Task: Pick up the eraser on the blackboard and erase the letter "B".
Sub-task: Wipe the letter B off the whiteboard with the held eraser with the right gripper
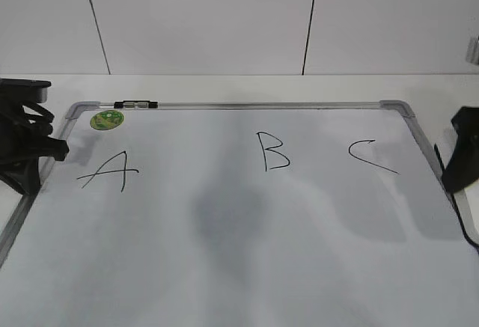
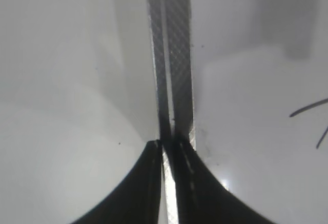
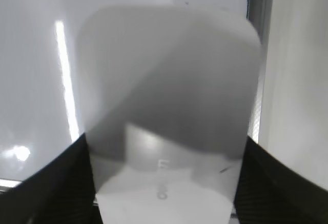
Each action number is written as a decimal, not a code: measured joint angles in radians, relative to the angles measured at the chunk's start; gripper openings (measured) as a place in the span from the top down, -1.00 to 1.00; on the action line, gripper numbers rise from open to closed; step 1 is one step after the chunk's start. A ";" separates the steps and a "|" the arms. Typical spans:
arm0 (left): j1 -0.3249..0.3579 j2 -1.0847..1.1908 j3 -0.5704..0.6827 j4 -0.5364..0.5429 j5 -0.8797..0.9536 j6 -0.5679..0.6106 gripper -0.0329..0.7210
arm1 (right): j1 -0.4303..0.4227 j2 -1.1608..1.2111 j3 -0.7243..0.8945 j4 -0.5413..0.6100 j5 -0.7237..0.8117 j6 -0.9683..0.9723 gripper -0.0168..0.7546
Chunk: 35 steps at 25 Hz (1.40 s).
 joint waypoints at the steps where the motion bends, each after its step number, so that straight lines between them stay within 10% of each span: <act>1: 0.000 0.000 0.000 0.000 0.000 0.000 0.78 | 0.002 0.008 -0.029 0.000 0.002 0.005 -0.42; 13: 0.000 0.000 0.000 -0.002 0.001 0.000 0.78 | 0.232 0.297 -0.424 -0.068 0.015 0.053 -0.42; 35: 0.000 0.000 0.000 -0.002 0.004 0.000 0.78 | 0.356 0.882 -0.964 -0.097 0.035 0.069 -0.42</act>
